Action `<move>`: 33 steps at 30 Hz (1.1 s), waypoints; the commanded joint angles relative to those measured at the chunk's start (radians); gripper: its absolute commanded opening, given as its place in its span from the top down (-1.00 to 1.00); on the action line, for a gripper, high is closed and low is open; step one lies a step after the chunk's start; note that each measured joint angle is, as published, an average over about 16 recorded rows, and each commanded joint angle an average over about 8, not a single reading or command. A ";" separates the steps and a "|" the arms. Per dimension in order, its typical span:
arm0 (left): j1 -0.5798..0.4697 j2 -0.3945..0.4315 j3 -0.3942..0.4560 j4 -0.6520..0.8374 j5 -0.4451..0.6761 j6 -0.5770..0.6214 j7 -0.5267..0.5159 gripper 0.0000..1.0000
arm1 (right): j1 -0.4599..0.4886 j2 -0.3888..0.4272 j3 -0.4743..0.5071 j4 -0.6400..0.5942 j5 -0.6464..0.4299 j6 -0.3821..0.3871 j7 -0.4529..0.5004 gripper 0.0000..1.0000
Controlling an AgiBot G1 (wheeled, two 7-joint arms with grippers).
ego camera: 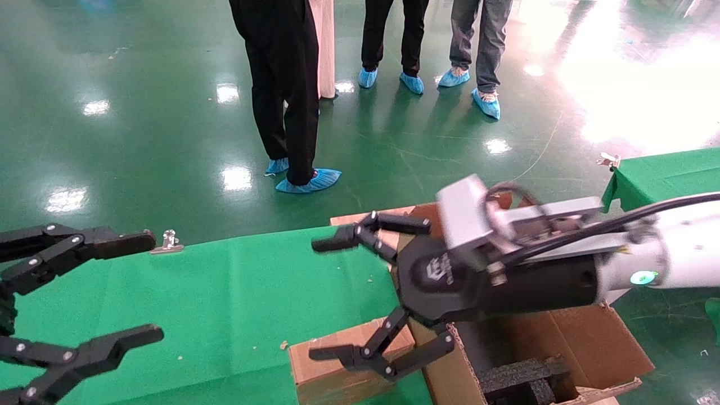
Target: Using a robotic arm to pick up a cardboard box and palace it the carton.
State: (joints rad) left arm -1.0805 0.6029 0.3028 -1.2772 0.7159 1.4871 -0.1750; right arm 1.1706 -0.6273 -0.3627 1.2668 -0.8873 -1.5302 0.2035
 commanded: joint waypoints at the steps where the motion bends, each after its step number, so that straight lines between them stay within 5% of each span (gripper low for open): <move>1: 0.000 0.000 0.000 0.000 0.000 0.000 0.000 1.00 | 0.028 -0.005 -0.021 -0.005 -0.045 -0.013 0.007 -1.00; 18: 0.000 0.000 0.001 0.000 -0.001 0.000 0.000 1.00 | 0.293 -0.171 -0.363 -0.105 -0.417 -0.044 -0.019 -1.00; 33: 0.000 -0.001 0.002 0.000 -0.001 -0.001 0.001 1.00 | 0.416 -0.292 -0.544 -0.177 -0.643 -0.033 -0.069 -1.00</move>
State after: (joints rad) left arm -1.0810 0.6024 0.3045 -1.2770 0.7148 1.4866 -0.1742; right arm 1.5814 -0.9181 -0.9018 1.0902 -1.5190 -1.5640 0.1354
